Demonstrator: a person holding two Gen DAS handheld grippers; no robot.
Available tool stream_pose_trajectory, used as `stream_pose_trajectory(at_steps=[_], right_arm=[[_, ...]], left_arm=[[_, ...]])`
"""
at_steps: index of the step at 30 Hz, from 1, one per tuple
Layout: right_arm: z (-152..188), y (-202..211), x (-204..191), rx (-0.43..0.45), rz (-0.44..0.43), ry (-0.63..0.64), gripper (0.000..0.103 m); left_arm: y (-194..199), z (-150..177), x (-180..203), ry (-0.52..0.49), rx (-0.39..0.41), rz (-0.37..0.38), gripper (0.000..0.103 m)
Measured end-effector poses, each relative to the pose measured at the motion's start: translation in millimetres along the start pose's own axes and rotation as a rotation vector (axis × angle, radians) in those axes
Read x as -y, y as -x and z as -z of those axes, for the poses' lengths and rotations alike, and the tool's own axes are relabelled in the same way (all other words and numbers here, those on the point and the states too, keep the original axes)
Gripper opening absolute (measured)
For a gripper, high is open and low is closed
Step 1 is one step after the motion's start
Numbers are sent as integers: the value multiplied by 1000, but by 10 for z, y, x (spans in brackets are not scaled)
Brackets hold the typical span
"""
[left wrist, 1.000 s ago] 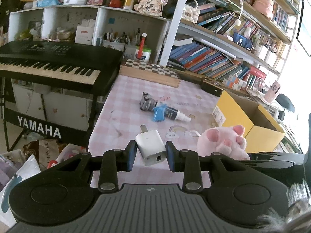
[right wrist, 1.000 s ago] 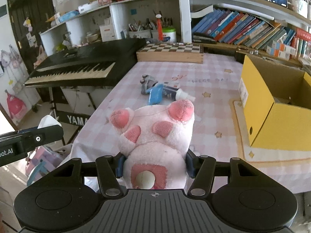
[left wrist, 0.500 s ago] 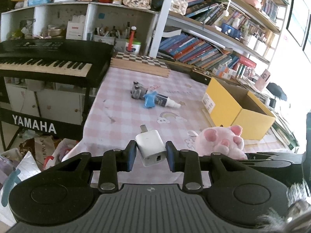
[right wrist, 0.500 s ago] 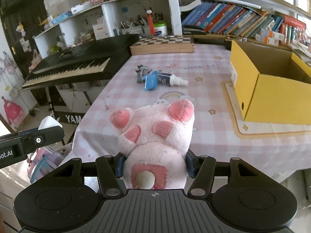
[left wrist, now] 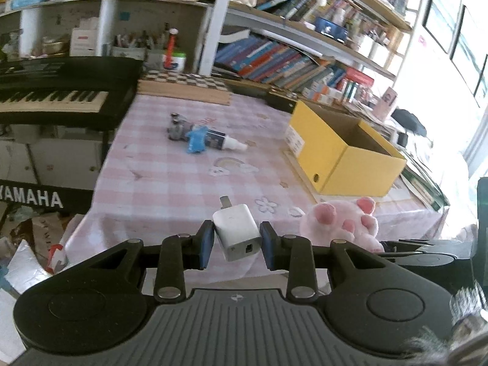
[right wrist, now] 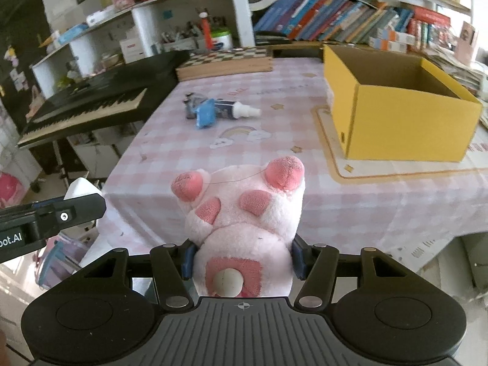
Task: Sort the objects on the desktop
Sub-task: 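Lift the charger with the left tool while the right tool carries the pig toward the yellow box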
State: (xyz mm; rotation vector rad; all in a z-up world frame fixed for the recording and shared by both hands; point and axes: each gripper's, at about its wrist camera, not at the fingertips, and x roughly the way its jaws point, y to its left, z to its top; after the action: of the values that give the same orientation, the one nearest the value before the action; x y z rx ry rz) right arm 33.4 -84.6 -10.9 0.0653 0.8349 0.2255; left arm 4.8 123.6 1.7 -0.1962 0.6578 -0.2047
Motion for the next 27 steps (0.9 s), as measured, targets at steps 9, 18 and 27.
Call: stream_pose_trajectory(at_steps=[9,18,27], right_arm=[[44,46,227,6,36,-56,58],[46,60,419,0,49,-81,58],[50,136,767,8,100,-149,58]], left_arm=[[-124,-22,204,-53,-22,50,30],[-251,-53,374,-75,-42,76,30],[-482,-133,717,-131,-75,144,30]])
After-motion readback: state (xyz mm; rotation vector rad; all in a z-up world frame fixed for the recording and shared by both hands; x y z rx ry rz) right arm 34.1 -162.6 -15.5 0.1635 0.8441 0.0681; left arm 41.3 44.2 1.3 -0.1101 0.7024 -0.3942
